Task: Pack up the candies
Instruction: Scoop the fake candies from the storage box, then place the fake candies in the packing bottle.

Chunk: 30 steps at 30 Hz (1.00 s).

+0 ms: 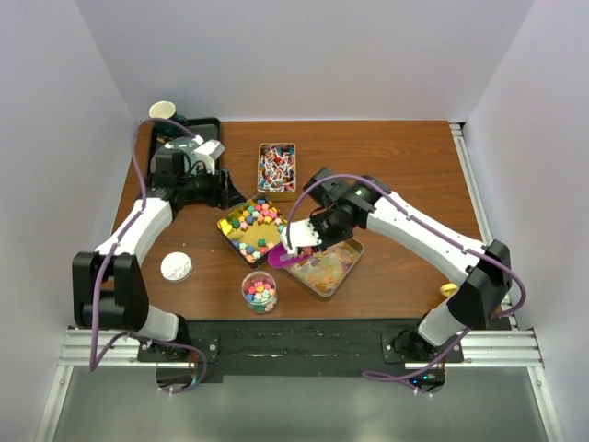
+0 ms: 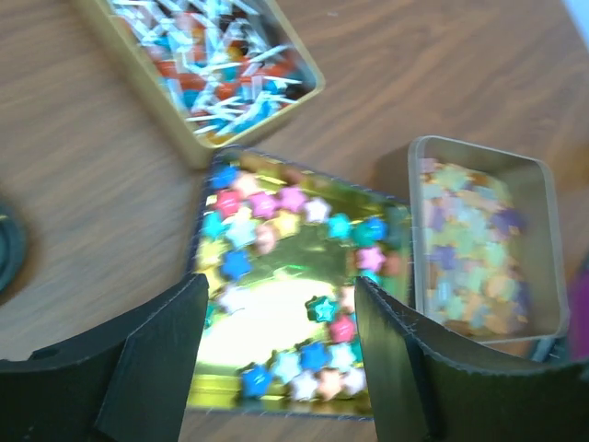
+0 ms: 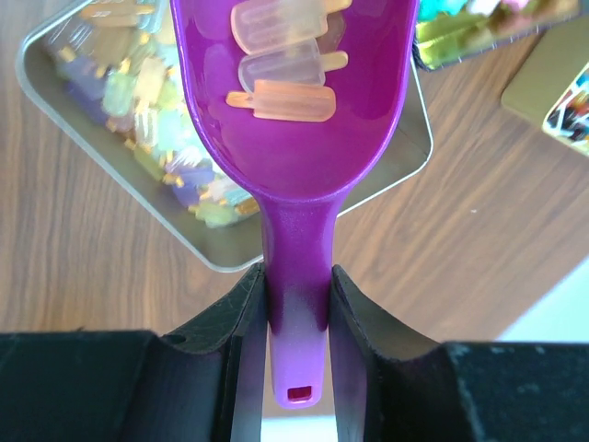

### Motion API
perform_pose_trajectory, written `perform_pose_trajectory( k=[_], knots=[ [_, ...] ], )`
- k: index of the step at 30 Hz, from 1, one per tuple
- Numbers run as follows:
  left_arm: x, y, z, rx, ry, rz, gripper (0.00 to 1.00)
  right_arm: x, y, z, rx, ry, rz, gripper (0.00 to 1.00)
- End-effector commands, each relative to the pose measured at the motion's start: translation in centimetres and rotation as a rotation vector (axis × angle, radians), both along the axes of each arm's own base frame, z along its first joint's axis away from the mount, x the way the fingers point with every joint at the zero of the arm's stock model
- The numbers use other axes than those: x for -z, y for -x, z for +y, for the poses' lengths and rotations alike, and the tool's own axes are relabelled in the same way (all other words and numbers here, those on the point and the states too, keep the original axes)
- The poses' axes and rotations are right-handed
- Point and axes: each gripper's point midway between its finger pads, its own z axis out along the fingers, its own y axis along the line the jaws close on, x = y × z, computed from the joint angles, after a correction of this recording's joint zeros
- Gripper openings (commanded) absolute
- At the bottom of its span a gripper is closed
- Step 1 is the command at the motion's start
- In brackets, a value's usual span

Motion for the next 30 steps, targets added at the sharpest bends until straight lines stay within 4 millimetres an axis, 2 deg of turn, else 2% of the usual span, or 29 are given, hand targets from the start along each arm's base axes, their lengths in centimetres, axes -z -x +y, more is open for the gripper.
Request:
perform_pose_trajectory(
  k=[1, 5, 6, 8, 10, 14, 15, 21, 30],
  knots=[
    [-0.3, -0.4, 3.5, -0.113, -0.138, -0.085, 0.70, -2.8, -0.2, -0.6, -0.044, 0.110, -0.098, 0.00],
    [0.1, -0.3, 5.0, -0.176, -0.191, -0.095, 0.71, -3.3, 0.7, 0.5, -0.107, 0.196, -0.139, 0.00],
    [0.5, -0.1, 5.1, -0.174, -0.196, -0.083, 0.70, -3.8, 0.6, 0.7, -0.108, 0.214, -0.168, 0.00],
    [0.8, -0.1, 5.3, -0.186, -0.198, -0.070, 0.70, -3.6, 1.3, 1.4, -0.143, 0.262, -0.174, 0.00],
    [0.7, -0.2, 5.5, -0.201, -0.200, -0.081, 0.71, -3.5, 1.2, 1.7, -0.138, 0.311, -0.200, 0.00],
    [-0.8, -0.6, 5.7, -0.228, -0.189, -0.132, 0.71, -3.5, 2.1, 2.4, -0.138, 0.382, -0.194, 0.00],
    [-1.1, -0.9, 6.5, -0.252, -0.187, -0.141, 0.71, -3.9, 2.0, 2.6, -0.126, 0.382, -0.206, 0.00],
    [-2.3, -0.7, 6.8, -0.273, -0.173, -0.174, 0.71, -4.6, 1.9, 3.2, -0.145, 0.507, -0.308, 0.00],
    [-3.4, 0.4, 6.7, -0.290, -0.135, -0.203, 0.72, -6.3, 3.7, 3.1, -0.294, 0.647, -0.508, 0.00]
  ],
)
